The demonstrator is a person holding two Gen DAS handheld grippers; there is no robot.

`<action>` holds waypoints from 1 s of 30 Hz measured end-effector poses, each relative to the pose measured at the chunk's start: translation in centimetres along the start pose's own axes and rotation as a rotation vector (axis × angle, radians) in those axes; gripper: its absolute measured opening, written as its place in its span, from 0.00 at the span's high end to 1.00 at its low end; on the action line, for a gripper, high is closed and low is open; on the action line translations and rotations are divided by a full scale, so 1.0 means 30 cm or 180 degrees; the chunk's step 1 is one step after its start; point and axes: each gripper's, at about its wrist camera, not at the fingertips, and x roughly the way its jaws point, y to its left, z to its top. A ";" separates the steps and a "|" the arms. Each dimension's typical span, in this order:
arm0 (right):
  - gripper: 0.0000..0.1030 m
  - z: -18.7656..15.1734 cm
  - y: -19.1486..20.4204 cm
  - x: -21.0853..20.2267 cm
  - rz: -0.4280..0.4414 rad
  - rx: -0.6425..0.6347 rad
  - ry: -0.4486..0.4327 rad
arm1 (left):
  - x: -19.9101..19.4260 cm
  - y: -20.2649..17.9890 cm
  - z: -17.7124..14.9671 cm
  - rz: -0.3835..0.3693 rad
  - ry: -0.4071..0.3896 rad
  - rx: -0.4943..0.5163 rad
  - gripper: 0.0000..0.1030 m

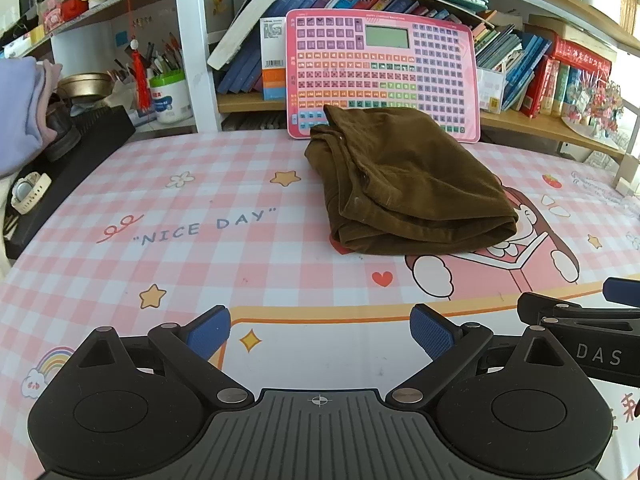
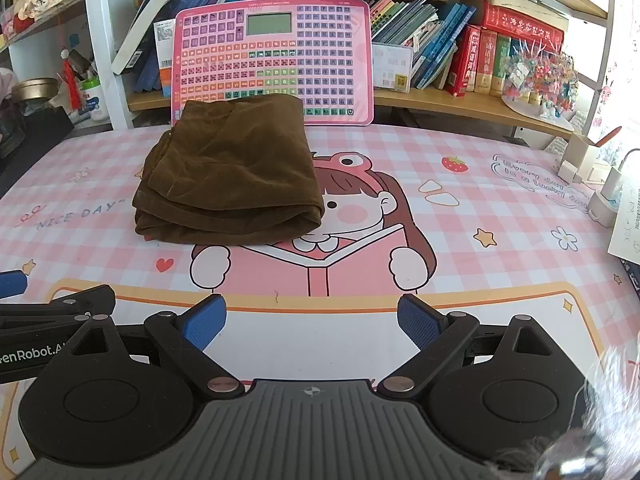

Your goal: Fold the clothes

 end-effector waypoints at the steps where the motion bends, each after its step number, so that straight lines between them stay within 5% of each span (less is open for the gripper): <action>1: 0.10 0.000 0.000 0.001 -0.0002 0.0000 0.0002 | 0.001 0.000 0.000 -0.0002 0.0002 0.0000 0.05; 30: 0.10 0.006 0.009 0.023 -0.0017 -0.0005 0.0051 | 0.022 0.011 0.004 -0.0032 0.0061 -0.0004 0.05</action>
